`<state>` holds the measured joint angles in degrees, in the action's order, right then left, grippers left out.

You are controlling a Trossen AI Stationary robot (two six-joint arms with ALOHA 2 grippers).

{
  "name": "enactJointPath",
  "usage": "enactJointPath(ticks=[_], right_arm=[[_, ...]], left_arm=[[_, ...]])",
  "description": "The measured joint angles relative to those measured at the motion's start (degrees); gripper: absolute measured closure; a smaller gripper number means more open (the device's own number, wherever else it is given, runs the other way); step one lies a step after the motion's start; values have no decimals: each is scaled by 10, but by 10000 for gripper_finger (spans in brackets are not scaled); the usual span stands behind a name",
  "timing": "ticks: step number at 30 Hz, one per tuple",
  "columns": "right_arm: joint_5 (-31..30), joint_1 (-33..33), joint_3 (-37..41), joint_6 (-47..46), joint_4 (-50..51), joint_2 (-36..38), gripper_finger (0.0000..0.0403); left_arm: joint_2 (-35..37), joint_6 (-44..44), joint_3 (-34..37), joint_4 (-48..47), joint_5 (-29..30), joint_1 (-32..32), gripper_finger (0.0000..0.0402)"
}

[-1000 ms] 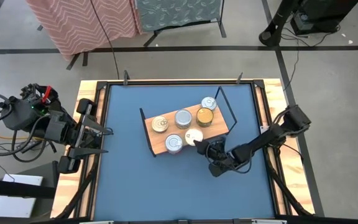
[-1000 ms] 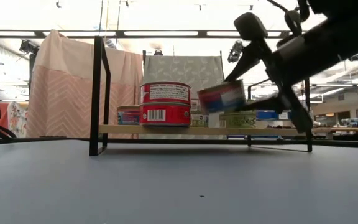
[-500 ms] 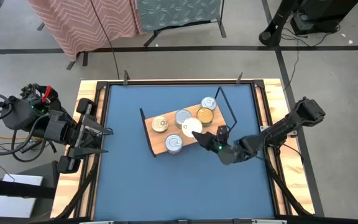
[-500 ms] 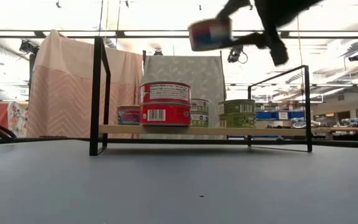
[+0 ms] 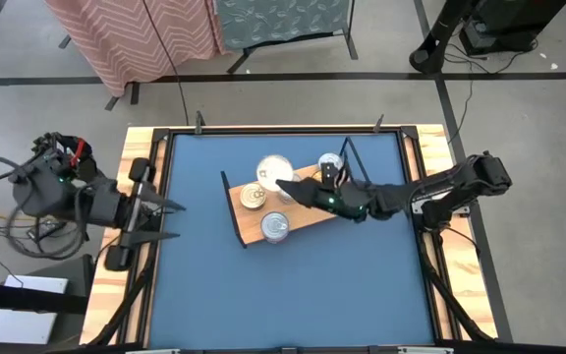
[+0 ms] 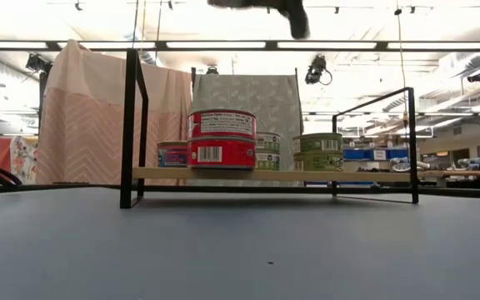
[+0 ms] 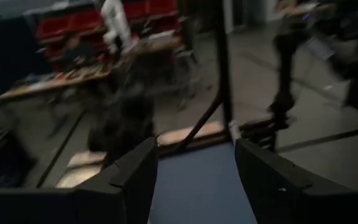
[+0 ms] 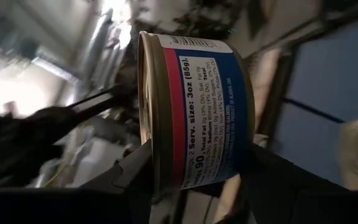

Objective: Stack canned seafood by type on shelf
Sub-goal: Stack the blue/pink tuna can on top of the blue/pink tuna can on the shelf

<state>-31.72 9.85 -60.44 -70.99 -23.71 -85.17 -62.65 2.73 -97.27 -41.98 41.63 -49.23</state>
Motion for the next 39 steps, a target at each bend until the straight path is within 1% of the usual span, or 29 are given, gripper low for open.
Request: enactJointPath(ticks=[3, 6, 8, 10, 12, 14, 18, 22, 27, 32, 37, 39], right_arm=[[44, -4, -35, 41, 5, 0, 192], [47, 1, -52, 57, 10, 0, 192], [46, 5, -52, 50, 19, 0, 192], [45, 7, -44, 10, 59, 1, 192], [49, 7, -29, -51, 102, -1, 192], [73, 6, -16, -97, 115, -11, 192], [139, -15, -8, -149, 94, -25, 192], [200, -48, -8, -188, 74, -55, 192], [260, -84, -9, -220, 69, -81, 192], [287, -107, -14, -229, 60, -110, 192], [316, -119, -16, -251, 57, -143, 192], [317, -121, -15, -254, 63, -151, 192]], left_arm=[[-2, -31, 0, -55, 41, 2, 184], [-5, -58, 0, -105, 68, 12, 184], [-5, -80, 0, -130, 71, 24, 184], [-4, -97, 0, -141, 74, 37, 184], [-4, -105, 0, -141, 74, 45, 184], [-5, -105, 0, -138, 73, 49, 184], [-4, -95, 0, -127, 73, 54, 184], [-5, -87, 0, -110, 71, 54, 184], [-5, -88, 0, -111, 70, 54, 184], [-5, -92, 0, -98, 59, 54, 184], [-7, -74, 0, -78, 54, 54, 184], [-7, -70, 0, -70, 53, 54, 184]])
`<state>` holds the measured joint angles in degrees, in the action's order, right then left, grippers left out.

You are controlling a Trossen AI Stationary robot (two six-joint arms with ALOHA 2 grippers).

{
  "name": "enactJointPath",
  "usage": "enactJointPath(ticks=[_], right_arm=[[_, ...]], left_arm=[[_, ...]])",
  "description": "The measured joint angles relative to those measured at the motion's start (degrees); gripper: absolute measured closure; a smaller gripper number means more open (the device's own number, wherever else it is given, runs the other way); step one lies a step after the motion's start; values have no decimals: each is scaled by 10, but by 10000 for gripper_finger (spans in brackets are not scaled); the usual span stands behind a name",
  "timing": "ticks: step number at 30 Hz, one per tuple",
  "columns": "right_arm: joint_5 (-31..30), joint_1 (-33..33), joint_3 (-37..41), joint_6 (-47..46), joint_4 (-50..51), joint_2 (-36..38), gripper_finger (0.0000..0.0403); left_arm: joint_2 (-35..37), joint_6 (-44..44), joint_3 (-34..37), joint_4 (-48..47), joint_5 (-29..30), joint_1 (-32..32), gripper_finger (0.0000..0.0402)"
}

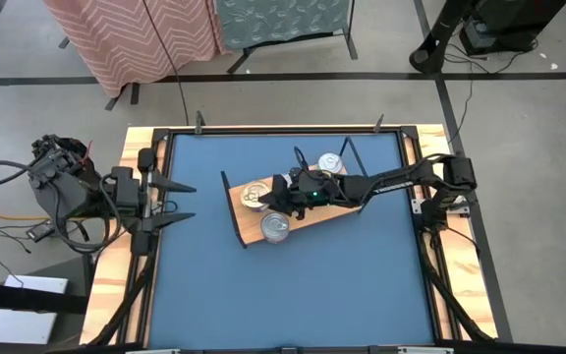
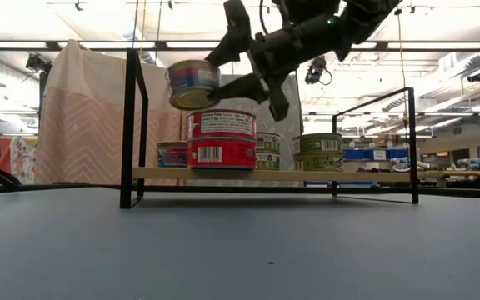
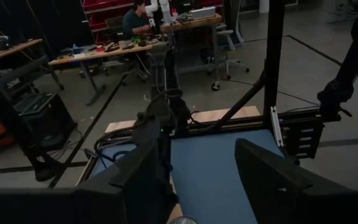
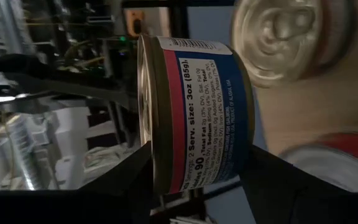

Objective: Stack canned seafood by type on shelf
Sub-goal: Stack the blue/pink tuna can on top of the blue/pink tuna can on the shelf

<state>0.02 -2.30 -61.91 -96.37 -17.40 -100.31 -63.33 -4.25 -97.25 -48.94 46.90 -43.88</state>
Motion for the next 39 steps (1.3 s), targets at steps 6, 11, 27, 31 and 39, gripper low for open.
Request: enactJointPath(ticks=[6, 11, 27, 31, 39], right_arm=[[-3, -10, -10, -10, -11, -19, 192], [-14, -22, -11, -11, -5, -18, 192], [-5, -32, -11, -37, -1, -18, 192], [-7, -32, -11, -39, -1, -18, 192], [5, -34, -46, -21, 17, -35, 192]], left_arm=[[0, 10, 0, 5, -1, 0, 184], [0, 21, 0, 28, -8, 0, 184], [-17, 49, 0, 69, -20, 0, 184], [-20, 70, 0, 97, -28, 0, 184], [-20, 86, 0, 117, -30, 0, 184]])
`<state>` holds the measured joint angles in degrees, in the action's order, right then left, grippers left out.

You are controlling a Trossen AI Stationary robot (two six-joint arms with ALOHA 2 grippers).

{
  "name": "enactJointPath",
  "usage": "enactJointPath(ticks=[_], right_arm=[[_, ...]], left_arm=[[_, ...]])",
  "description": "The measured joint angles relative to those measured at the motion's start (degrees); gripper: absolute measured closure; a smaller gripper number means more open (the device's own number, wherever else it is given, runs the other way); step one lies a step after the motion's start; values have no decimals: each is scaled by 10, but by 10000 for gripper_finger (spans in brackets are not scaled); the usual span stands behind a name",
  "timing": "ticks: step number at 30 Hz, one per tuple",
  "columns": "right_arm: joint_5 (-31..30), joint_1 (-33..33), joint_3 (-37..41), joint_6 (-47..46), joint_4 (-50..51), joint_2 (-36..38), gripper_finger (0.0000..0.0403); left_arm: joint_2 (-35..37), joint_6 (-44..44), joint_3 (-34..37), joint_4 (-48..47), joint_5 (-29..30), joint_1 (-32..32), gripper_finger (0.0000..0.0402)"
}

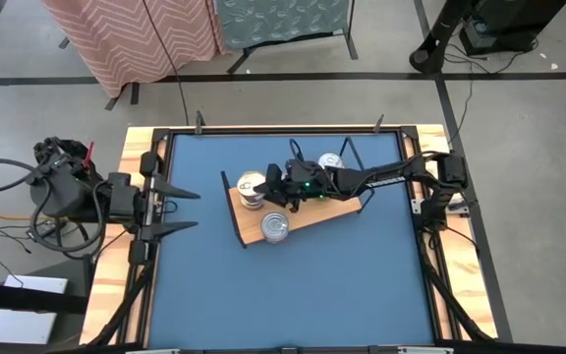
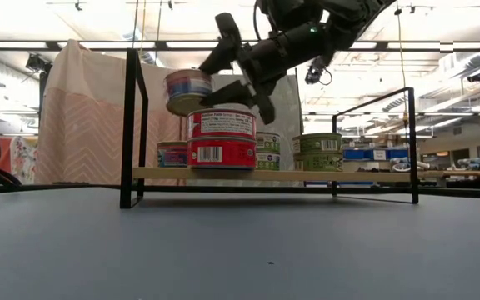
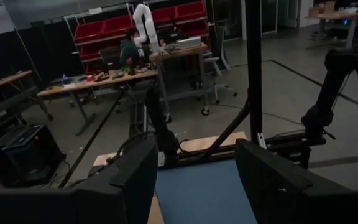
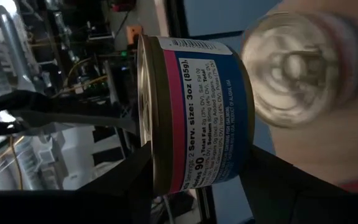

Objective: Stack canned seafood by type on shelf
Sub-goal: Stack the blue/pink tuna can on top of the blue/pink tuna can on the shelf

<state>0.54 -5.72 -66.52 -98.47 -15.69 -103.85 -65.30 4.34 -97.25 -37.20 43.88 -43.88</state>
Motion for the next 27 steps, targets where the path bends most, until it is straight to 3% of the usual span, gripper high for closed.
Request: enactJointPath(ticks=[9, 27], right_arm=[[20, 3, -43, 27, 2, -41, 191], [-20, 0, -43, 36, 64, -38, 191]], left_arm=[[0, -17, 0, 6, -15, 0, 184], [1, -18, 0, 1, -15, -9, 184]])
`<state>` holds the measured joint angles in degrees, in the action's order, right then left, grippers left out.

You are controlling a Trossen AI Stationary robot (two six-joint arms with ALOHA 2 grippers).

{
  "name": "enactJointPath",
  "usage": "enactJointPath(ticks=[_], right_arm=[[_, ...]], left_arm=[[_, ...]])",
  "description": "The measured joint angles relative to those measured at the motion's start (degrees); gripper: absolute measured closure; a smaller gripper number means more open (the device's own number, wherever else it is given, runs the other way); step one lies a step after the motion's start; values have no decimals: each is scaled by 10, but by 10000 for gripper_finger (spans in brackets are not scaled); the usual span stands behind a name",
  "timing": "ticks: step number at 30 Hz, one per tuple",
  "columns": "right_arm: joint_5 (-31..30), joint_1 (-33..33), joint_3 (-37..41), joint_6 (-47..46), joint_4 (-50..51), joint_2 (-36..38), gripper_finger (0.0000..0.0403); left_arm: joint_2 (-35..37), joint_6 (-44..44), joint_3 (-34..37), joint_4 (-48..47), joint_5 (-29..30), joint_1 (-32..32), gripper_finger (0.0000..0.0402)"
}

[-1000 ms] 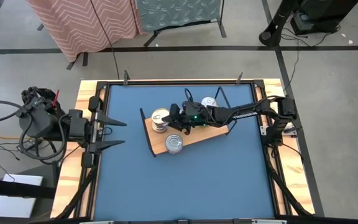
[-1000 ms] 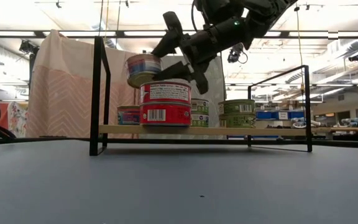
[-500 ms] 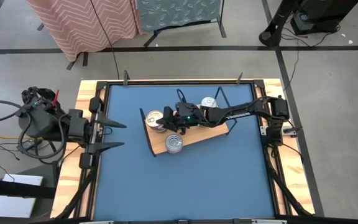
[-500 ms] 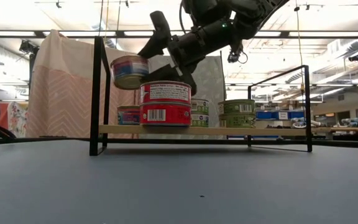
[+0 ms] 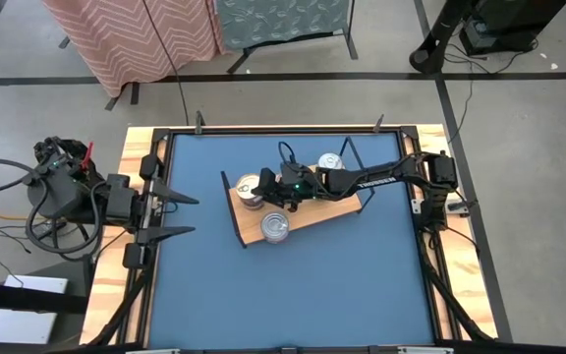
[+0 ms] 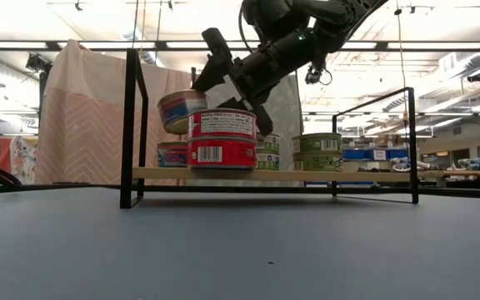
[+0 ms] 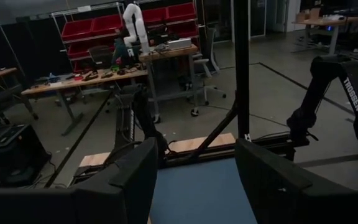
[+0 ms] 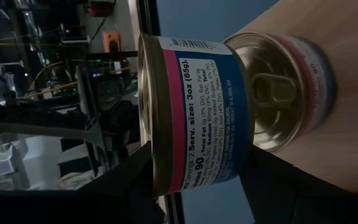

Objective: Stack canned seafood by type on shelf
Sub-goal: Stack the blue/pink tuna can on top of the blue/pink tuna can on the shelf

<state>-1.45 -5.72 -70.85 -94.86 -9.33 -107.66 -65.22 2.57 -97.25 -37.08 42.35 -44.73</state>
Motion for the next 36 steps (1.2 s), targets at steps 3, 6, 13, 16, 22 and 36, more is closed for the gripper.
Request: enactJointPath(ticks=[3, 6, 13, 16, 22, 36], right_arm=[[0, -1, 0, 0, -2, 0, 189], [2, -1, 0, 5, -12, 0, 182], [13, -1, 0, 30, -35, 1, 151], [13, -1, 0, 36, -37, 1, 138], [28, -1, 0, 40, -39, 1, 115], [111, -16, 0, 80, -38, 1, 106]], left_arm=[[0, 0, 0, 0, 0, 0, 184], [0, -1, 0, 0, 0, 0, 184], [0, -2, 0, 0, 0, 0, 184], [0, -2, 0, 0, 0, 0, 184], [0, -2, 0, -1, -11, 0, 184], [0, 0, 0, -1, -30, 0, 184]])
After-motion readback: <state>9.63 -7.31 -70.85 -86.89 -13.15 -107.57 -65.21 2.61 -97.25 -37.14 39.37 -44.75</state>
